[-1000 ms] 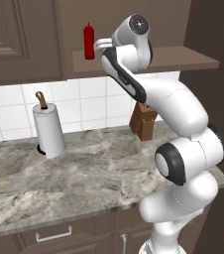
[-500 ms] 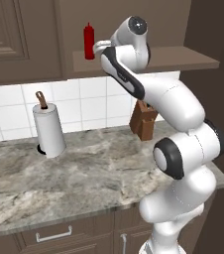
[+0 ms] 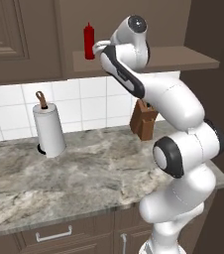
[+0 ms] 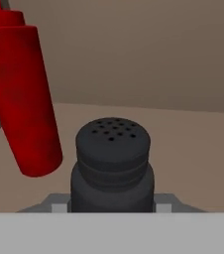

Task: Collect the paprika, ketchup, and shaker from the cabinet and place them next to the stove.

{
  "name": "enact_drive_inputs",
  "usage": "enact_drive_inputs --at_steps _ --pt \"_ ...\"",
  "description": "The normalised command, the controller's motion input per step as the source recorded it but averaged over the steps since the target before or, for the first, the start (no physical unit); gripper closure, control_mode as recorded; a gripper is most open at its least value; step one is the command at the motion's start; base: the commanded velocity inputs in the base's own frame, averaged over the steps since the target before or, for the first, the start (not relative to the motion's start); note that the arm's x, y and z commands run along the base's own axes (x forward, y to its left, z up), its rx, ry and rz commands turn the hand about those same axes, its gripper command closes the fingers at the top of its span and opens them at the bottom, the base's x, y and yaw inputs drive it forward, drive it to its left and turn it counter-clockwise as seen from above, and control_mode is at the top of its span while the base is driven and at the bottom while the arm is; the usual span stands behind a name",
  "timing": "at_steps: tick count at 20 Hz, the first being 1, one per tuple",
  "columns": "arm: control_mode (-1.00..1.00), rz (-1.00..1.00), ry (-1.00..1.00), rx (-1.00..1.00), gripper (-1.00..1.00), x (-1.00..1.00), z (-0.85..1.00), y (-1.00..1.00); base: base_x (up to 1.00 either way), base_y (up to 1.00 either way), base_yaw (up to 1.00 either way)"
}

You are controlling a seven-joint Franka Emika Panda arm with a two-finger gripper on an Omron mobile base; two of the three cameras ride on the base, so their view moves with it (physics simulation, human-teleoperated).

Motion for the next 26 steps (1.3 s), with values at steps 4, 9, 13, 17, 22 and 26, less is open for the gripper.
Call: enact_drive_inputs --at_steps 4,9,13,17,22,26 --pt "-1.00 -0.01 -0.12 0.00 1.00 -0.76 -0.01 -0.14 0.00 0.00 0.00" --pt "-1.00 0.00 -0.08 0.00 1.00 -0.84 0.00 -0.11 0.00 0.00 0.00" --pt "-1.00 0.00 -0.08 0.00 1.00 -0.88 0.00 -0.07 0.00 0.00 0.00" --pt "-1.00 0.00 -0.07 0.01 1.00 -0.92 0.00 -0.11 0.00 0.00 0.00" --pt "-1.00 0.00 -0.08 0.00 1.00 -0.98 0.00 -0.08 0.00 0.00 0.00" --pt "-1.00 0.00 -0.01 0.01 1.00 -0.87 0.00 -0.10 0.00 0.00 0.00"
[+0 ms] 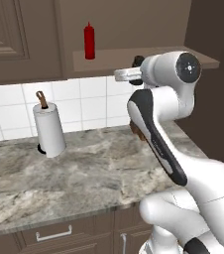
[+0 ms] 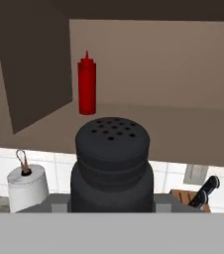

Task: Collect the paprika, ketchup, and shaker from the cabinet and place them next to the stove.

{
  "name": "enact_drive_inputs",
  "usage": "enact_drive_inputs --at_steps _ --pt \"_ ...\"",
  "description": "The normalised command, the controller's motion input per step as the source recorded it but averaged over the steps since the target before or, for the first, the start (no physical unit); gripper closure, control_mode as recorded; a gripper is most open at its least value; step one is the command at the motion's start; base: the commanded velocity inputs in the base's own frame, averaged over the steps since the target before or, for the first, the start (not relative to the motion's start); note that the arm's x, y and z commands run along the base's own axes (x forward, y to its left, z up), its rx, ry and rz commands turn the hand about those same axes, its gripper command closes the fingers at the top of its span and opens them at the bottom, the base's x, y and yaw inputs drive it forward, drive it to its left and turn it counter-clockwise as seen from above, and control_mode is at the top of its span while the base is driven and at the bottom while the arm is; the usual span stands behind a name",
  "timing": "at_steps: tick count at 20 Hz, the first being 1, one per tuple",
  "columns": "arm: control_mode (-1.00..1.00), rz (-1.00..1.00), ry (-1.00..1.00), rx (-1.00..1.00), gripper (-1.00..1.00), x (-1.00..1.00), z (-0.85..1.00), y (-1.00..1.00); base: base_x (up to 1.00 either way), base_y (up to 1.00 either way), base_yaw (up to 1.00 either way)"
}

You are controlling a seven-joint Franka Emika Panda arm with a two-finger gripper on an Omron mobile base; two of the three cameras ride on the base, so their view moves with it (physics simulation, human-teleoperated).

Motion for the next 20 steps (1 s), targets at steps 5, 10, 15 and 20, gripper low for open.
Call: enact_drive_inputs --at_steps 5,10,15,20 --pt "-1.00 0.00 0.00 0.01 1.00 -0.93 0.00 -0.12 0.00 0.00 0.00" --pt "-1.00 0.00 0.00 0.03 1.00 -0.99 -0.06 -0.14 0.00 0.00 0.00" --pt "-1.00 0.00 0.00 0.01 1.00 -0.92 -0.37 -0.03 0.00 0.00 0.00" --pt "1.00 0.00 0.05 -0.01 1.00 -0.27 -0.33 0.10 -0.14 0.11 0.02"
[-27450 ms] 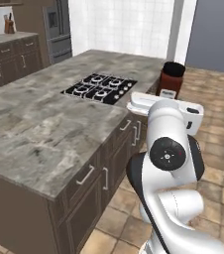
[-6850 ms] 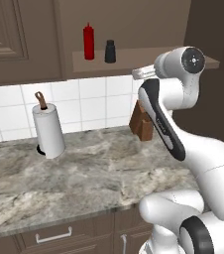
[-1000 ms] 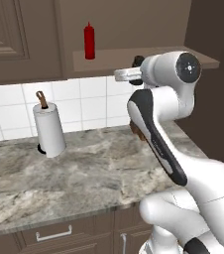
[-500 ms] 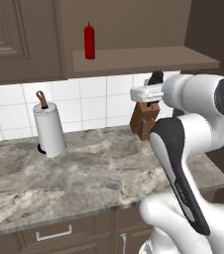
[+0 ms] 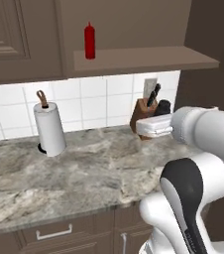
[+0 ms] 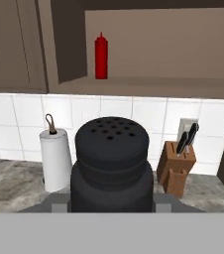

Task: Collect the paprika, ketchup, and shaker from the cabinet and place them next to the stove.

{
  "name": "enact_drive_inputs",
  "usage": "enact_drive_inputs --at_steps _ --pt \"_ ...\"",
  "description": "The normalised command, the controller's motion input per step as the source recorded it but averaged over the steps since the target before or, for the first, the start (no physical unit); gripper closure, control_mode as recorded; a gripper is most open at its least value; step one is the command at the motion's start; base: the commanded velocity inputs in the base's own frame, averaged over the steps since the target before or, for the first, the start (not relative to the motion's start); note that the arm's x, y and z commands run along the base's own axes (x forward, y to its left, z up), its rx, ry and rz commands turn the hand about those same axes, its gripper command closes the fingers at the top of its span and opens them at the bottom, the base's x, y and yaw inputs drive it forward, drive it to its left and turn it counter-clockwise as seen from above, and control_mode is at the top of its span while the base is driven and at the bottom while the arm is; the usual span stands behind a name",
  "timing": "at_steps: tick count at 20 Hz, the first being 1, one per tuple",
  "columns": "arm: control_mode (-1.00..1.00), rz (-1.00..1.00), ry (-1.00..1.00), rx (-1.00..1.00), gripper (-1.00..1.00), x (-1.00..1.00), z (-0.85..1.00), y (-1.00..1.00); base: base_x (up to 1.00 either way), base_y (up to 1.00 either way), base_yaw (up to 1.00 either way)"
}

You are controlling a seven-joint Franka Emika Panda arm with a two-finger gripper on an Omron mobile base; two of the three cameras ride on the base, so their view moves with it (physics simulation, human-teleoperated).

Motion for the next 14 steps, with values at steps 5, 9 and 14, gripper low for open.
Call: enact_drive_inputs --at_steps 5,9,14 --pt "1.00 0.00 0.00 0.00 1.00 0.00 0.00 0.00 -0.33 0.53 0.31" --pt "1.00 0.00 0.00 0.00 1.00 0.00 0.00 0.00 -0.20 0.59 0.50" --pt "1.00 0.00 0.00 0.00 1.00 0.00 0.00 0.00 -0.13 0.50 0.58"
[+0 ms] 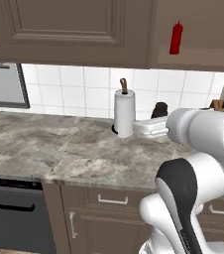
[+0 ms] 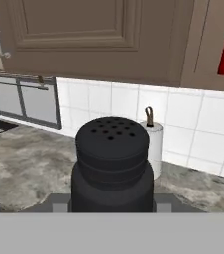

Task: Collect the paprika, ketchup, and shaker from the cabinet and place them next to the stove.

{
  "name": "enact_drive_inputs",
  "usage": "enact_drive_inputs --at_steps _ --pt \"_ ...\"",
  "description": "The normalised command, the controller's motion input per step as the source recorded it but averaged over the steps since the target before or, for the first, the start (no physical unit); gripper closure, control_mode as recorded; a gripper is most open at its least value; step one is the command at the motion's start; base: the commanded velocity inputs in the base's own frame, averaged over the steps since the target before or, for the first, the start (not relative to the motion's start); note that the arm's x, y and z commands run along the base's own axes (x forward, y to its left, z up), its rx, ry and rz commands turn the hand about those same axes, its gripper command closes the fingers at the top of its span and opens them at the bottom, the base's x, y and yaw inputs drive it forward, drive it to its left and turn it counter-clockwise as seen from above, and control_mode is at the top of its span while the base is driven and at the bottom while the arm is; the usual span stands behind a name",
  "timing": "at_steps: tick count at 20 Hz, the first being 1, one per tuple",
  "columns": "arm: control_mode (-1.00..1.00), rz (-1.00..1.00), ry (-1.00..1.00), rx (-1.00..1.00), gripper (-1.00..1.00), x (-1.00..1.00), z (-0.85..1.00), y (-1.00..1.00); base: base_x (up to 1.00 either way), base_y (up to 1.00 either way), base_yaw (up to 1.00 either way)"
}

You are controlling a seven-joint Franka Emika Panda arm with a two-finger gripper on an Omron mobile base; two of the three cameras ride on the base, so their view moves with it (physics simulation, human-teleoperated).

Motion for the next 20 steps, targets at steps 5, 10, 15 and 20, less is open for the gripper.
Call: enact_drive_inputs --at_steps 5,10,15,20 --pt "1.00 0.00 0.00 0.00 1.00 0.00 0.00 0.00 -0.11 0.49 0.61" --pt "1.00 0.00 0.00 0.00 1.00 0.00 0.00 0.00 -0.10 0.45 0.63" --pt "1.00 0.00 0.00 0.00 1.00 0.00 0.00 0.00 -0.07 0.42 0.64" --pt "1.00 0.00 0.00 0.00 1.00 0.00 0.00 0.00 -0.01 0.39 0.64"
